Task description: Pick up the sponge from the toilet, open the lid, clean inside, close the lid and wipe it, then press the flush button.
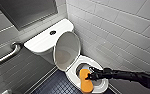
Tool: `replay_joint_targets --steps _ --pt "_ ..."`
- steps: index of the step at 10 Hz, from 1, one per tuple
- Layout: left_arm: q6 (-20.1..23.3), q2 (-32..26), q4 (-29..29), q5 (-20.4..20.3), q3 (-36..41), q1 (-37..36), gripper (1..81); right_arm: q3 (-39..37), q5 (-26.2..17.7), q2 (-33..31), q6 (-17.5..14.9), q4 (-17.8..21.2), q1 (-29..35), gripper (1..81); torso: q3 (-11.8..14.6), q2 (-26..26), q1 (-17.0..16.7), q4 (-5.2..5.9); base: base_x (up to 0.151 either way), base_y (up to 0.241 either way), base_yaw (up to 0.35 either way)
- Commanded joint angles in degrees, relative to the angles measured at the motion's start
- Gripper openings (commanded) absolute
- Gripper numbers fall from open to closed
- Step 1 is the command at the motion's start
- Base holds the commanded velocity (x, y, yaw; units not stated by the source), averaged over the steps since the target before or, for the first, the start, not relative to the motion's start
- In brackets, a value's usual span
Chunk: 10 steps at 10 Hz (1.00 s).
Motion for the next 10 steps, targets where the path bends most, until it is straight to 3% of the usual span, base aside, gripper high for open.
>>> replay_joint_targets --steps 1,2,3,5,6,9,10 --pt "0.0 -1.6 0.9 5.4 2.5 1.6 81.1 3.0 -1.6 -0.3 0.3 1.3 6.9 1.0 0.0 5.7 -3.7 0.00 0.000 0.000 0.000" --pt "0.0 -1.6 0.9 5.4 2.5 1.6 81.1 2.8 -2.3 -0.3 0.3 1.1 6.6 1.0 1.8 5.9 -3.8 0.00 0.000 0.000 0.000" --pt "0.0 -1.6 0.9 5.4 2.5 1.5 81.1 2.9 -2.9 -0.4 0.3 1.0 6.5 1.0 5.4 6.8 -4.3 -1.16 0.000 0.000 0.000" --pt "0.0 -1.7 0.9 5.4 2.6 1.4 81.1 3.0 -3.0 -0.5 0.3 1.0 6.4 1.0 7.1 9.5 -6.0 -1.30 0.000 0.000 0.000" --pt "0.0 -1.7 0.9 5.4 2.6 1.4 81.1 3.0 -3.0 -0.5 0.3 0.9 6.3 1.0 9.3 11.6 -7.4 -0.44 0.000 0.000 0.000" --pt "0.0 -2.2 0.9 5.4 3.4 1.2 81.1 2.4 -3.0 -0.6 0.2 0.3 5.1 1.0 15.2 17.6 -11.3 -0.57 0.000 0.000 0.000" --pt "0.0 -2.6 0.9 5.5 4.0 0.9 81.1 1.7 -3.4 -0.6 0.2 0.3 4.7 1.0 13.7 19.6 -12.6 -0.57 0.000 0.000 0.000"
